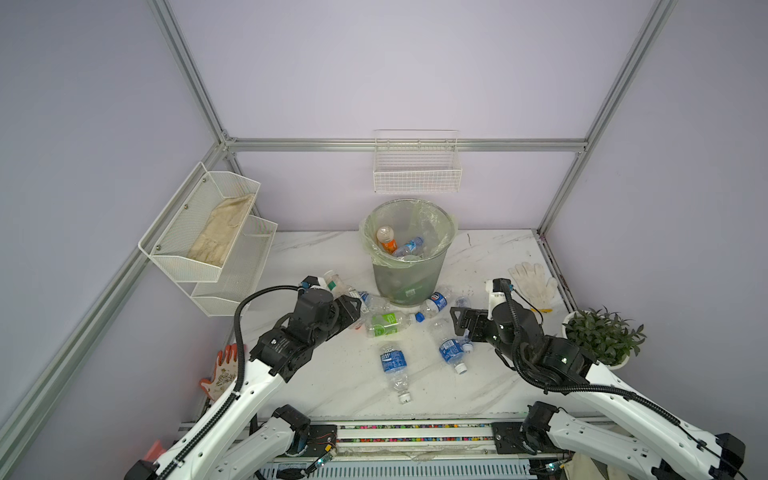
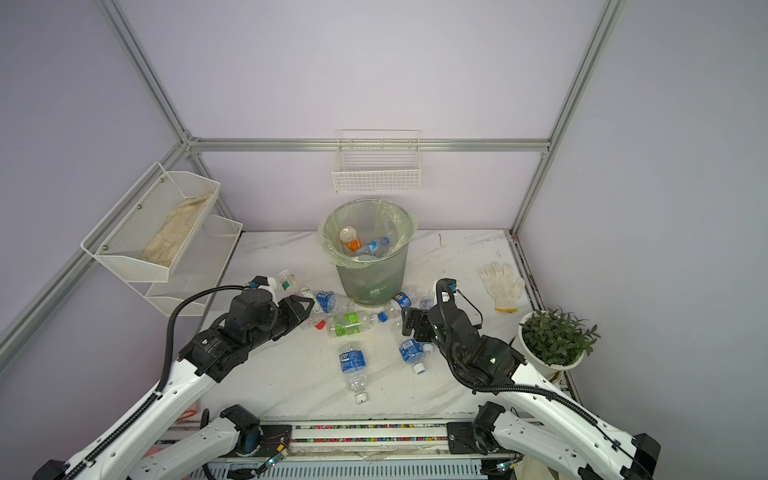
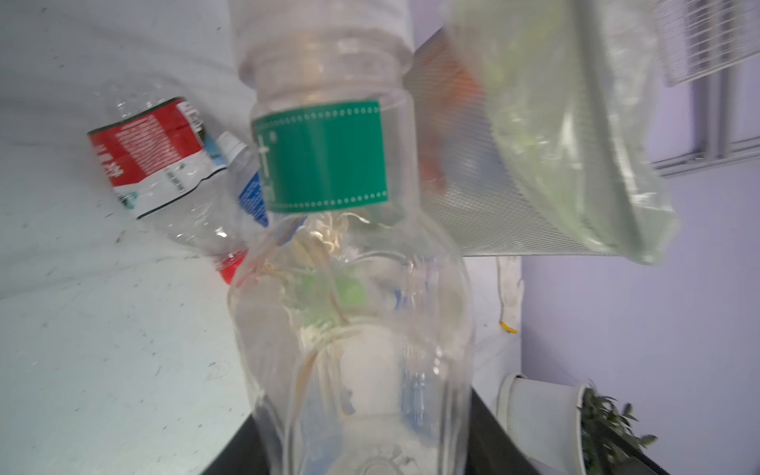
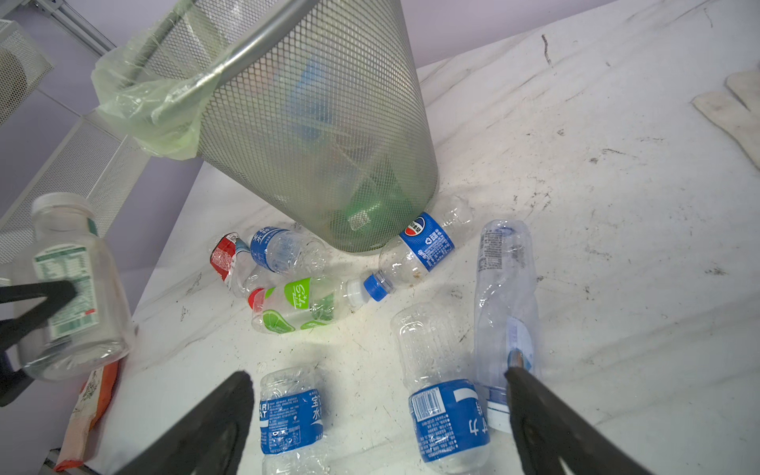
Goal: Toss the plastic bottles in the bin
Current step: 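Lift the green-capped bottle with the left gripper and swing it over the bin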
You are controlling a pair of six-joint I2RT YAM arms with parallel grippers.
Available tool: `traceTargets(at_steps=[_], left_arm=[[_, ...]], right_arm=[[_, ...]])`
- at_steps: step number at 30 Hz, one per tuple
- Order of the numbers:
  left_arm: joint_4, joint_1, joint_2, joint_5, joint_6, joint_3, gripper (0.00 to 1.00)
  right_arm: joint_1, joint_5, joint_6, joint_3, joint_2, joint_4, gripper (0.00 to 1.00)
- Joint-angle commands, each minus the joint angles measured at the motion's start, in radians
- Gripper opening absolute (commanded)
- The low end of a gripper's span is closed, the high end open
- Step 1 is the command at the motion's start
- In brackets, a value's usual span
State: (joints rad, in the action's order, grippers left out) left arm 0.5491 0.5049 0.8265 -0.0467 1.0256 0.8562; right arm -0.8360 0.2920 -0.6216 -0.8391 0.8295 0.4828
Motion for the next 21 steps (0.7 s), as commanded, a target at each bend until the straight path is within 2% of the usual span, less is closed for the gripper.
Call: traceTargets(at_steps=[1,9,15,21], left_arm=[[-0.179,-0.003,-0.075,0.059,-0.091,-0.074,0.10],[-0.230,-0.004,-0.166,0.055,-0.184,-0.058,0.09],[-0.249,-0.003,-0.208,0.060,-0.278,-0.004,0.00],[-0.279,-0.004,-0.232,0.083,-0.346,0.031,0.00]], right_arm=[[0.002,0.002,-0.021,0.011,-0.018,-0.010,0.97],[0.003,-0.001,-0.029,0.020,-0.030,-0.006,0.97],[0.002,0.004,-0.038,0.035,-0.056,0.002,0.97],[0.002,0.002,-0.043,0.040,-0.059,0.004,0.97]])
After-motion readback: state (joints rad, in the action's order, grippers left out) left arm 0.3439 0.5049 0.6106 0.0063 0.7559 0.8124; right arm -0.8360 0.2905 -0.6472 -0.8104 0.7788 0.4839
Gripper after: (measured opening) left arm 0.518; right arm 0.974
